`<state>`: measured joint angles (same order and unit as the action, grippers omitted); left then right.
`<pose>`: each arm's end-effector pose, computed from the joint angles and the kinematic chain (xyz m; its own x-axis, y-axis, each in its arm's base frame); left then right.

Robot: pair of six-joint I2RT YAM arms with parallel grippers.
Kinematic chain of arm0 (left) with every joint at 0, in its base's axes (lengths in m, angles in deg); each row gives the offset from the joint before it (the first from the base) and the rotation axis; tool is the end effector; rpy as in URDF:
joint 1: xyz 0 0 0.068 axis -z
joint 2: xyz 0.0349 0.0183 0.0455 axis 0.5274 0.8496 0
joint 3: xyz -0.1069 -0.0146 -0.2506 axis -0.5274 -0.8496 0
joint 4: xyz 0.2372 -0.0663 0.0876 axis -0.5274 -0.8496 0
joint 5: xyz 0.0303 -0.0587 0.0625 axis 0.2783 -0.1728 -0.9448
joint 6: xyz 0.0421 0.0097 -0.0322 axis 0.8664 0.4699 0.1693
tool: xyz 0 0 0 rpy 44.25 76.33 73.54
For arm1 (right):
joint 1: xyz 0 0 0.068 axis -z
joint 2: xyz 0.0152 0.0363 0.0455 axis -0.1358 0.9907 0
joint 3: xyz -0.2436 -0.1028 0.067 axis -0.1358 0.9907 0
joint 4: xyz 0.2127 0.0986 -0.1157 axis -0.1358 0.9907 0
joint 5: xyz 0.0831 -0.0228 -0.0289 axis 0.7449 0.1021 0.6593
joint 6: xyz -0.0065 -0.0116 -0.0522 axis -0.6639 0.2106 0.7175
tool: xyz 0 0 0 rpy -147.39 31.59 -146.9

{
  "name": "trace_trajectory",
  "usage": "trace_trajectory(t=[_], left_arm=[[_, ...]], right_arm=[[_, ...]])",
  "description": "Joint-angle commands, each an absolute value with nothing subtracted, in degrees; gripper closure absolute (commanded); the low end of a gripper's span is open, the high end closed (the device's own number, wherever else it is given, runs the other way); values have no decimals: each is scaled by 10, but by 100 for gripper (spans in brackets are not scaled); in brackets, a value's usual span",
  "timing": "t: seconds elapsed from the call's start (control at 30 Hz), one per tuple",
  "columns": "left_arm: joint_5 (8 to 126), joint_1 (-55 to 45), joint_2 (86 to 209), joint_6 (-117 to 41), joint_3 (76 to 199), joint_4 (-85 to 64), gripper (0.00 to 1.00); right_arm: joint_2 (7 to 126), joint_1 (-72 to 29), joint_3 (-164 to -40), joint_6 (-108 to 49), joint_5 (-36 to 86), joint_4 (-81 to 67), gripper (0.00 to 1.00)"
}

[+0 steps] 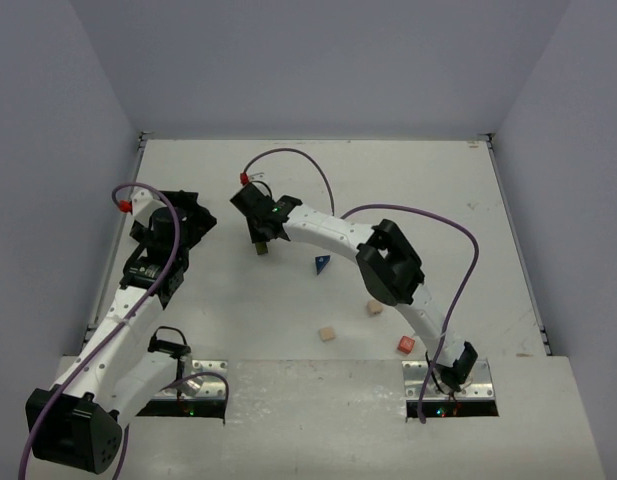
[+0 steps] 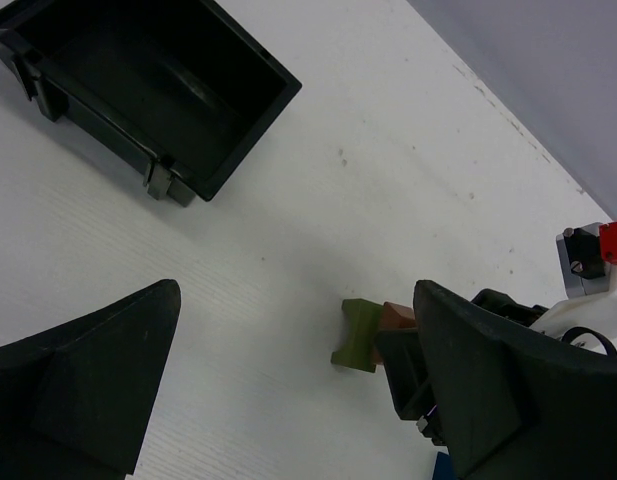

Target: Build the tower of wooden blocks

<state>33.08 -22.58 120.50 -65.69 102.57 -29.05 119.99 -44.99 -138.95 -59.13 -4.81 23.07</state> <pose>0.1920 -0.0156 0.2733 -0.2061 -0.5470 -0.8114 -0.4748 0.7809 -0.4058 0.3249 0.4059 0.1793 -0.7448 -0.0657 -0.6641 -0.1925 0.9740 0.1195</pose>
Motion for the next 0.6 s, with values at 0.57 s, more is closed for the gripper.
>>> trace_trajectory(t=[0.57], left_arm=[[343,-231,1213,-657,1020,-251,0]], right_arm=[[1216,-460,-1431,-605,-45,226,72]])
